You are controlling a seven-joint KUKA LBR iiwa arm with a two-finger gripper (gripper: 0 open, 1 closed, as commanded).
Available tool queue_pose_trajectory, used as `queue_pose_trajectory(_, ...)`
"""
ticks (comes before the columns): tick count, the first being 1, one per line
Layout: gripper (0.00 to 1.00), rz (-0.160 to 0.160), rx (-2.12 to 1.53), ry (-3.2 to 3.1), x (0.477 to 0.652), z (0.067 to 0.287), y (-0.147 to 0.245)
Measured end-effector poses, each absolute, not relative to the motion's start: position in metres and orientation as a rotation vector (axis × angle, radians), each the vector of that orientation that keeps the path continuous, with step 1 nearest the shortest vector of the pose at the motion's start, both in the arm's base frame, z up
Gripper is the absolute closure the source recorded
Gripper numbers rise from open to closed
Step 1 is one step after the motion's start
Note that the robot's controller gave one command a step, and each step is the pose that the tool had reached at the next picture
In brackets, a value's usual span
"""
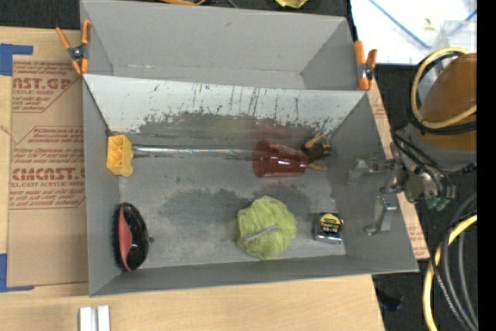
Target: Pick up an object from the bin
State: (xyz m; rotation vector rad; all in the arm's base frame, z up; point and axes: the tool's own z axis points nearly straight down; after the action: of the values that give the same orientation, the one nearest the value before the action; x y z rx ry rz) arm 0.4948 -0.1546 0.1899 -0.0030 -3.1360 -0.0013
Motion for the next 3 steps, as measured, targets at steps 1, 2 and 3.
queue_pose_trajectory(1, 0.0, 0.001, 0.0, -3.143, 0.497, 0.193, -0.154)
queue_pose_trajectory(2, 0.0, -0.001, 0.625, -3.078, 0.506, 0.116, -0.144)
queue_pose_trajectory(3, 0.0, 0.004, 0.714, -3.064, 0.508, 0.153, -0.145)
